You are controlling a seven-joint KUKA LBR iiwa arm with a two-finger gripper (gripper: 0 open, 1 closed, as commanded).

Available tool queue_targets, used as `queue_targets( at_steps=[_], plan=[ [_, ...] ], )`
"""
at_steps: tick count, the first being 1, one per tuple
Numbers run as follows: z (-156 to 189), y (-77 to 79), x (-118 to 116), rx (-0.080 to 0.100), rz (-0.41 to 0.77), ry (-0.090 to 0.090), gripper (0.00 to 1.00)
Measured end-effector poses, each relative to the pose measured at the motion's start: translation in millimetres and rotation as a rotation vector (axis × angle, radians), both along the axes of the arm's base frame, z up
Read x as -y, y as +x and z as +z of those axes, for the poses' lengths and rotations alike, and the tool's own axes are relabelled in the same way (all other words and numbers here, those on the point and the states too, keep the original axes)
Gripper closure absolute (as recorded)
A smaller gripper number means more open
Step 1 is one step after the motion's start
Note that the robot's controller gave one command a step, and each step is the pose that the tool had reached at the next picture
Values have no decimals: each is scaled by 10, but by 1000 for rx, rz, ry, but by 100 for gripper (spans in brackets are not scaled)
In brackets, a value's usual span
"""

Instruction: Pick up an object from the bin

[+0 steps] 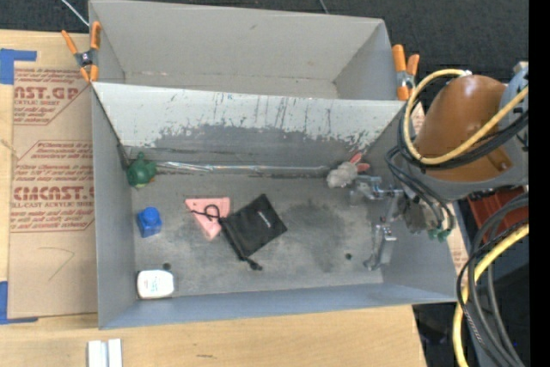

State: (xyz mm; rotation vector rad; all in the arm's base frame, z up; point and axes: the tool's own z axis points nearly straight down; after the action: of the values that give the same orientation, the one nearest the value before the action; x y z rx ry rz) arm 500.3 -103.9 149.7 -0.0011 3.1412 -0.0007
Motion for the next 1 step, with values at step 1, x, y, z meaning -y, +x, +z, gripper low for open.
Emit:
queue_targets(
  at_steps=[1],
  plan=[
    [-794, 397, -658, -10, -96, 5, 0]
  ],
)
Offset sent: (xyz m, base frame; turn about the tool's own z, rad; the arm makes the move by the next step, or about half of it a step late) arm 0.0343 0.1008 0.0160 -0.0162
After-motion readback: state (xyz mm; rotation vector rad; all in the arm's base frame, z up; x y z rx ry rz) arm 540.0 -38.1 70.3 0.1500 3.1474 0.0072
